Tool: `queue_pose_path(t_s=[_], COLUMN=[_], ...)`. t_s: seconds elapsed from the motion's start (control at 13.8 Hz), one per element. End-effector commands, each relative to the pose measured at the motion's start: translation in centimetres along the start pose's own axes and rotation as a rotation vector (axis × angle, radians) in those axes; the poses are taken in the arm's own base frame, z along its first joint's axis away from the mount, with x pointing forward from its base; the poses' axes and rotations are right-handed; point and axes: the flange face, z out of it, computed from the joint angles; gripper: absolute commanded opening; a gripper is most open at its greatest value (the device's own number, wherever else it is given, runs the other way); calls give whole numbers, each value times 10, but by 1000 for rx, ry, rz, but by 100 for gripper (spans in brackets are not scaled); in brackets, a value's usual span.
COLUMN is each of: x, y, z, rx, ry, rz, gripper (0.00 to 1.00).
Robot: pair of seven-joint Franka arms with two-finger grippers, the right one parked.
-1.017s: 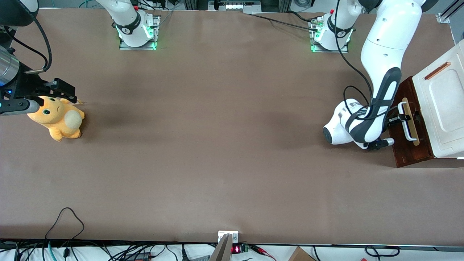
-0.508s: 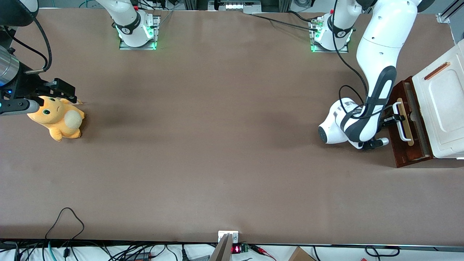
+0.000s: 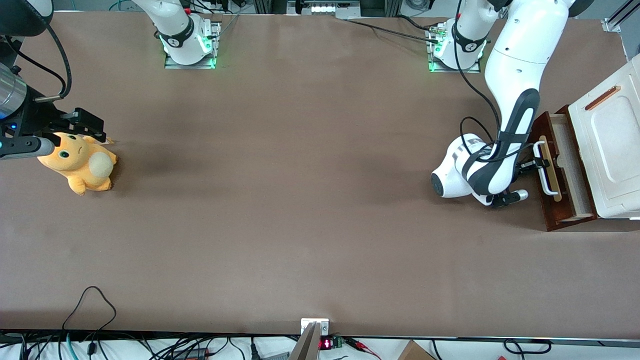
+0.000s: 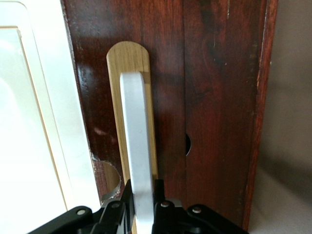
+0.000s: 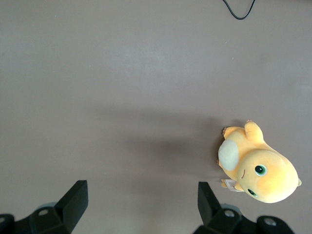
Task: Open lower drawer with left arm only
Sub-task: 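Pull the handle with the left gripper, sliding the drawer outward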
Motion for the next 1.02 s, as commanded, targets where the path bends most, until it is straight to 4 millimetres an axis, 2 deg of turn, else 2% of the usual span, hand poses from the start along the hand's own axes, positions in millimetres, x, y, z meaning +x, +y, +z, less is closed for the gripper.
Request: queue_pose_path(t_s=[0.0, 0.94], x=[-7, -18], y=[-3, 0], z=[-14, -33], rx=[-28, -51], ry=[-21, -29], rz=[-4, -16], gripper=[19, 19])
